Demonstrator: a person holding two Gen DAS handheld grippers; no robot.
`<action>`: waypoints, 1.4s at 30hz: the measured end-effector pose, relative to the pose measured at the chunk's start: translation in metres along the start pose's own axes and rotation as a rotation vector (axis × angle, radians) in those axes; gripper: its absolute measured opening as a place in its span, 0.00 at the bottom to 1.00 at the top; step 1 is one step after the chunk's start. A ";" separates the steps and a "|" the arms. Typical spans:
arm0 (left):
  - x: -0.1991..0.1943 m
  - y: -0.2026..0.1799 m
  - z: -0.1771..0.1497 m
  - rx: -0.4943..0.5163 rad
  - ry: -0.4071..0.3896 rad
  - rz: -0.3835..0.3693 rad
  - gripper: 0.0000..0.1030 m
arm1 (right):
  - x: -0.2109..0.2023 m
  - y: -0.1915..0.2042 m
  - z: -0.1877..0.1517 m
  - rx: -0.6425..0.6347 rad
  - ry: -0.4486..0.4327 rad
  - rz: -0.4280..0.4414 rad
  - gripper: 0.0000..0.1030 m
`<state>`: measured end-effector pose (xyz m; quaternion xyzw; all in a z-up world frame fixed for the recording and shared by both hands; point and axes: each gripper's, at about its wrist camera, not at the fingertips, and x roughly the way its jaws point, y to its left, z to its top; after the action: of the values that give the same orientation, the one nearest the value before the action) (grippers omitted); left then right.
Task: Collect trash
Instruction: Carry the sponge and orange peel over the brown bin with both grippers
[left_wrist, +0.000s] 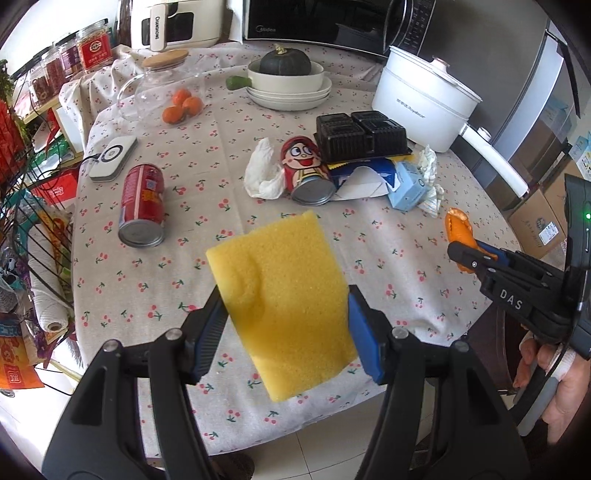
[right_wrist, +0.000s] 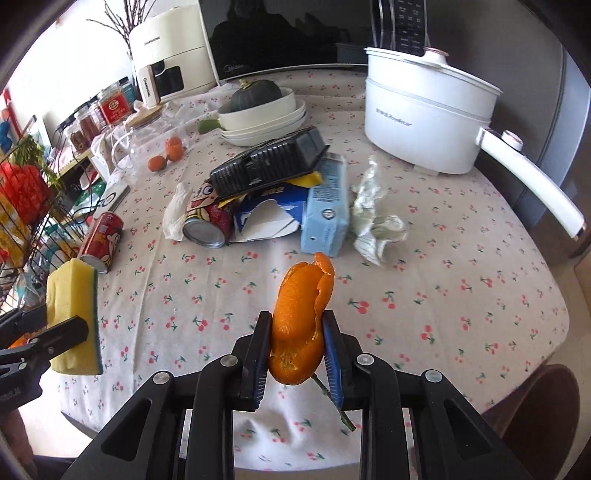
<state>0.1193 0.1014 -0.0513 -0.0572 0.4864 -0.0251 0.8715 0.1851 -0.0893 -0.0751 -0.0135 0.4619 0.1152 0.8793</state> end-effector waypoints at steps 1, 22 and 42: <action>0.000 -0.006 0.000 0.007 -0.001 -0.010 0.62 | -0.006 -0.008 -0.002 0.008 -0.003 -0.007 0.26; 0.021 -0.180 -0.018 0.217 0.050 -0.224 0.62 | -0.109 -0.178 -0.079 0.202 -0.019 -0.129 0.26; 0.045 -0.332 -0.065 0.463 0.094 -0.458 0.63 | -0.146 -0.275 -0.151 0.356 0.014 -0.237 0.27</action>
<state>0.0913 -0.2377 -0.0822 0.0360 0.4822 -0.3330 0.8095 0.0419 -0.4042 -0.0650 0.0871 0.4762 -0.0727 0.8720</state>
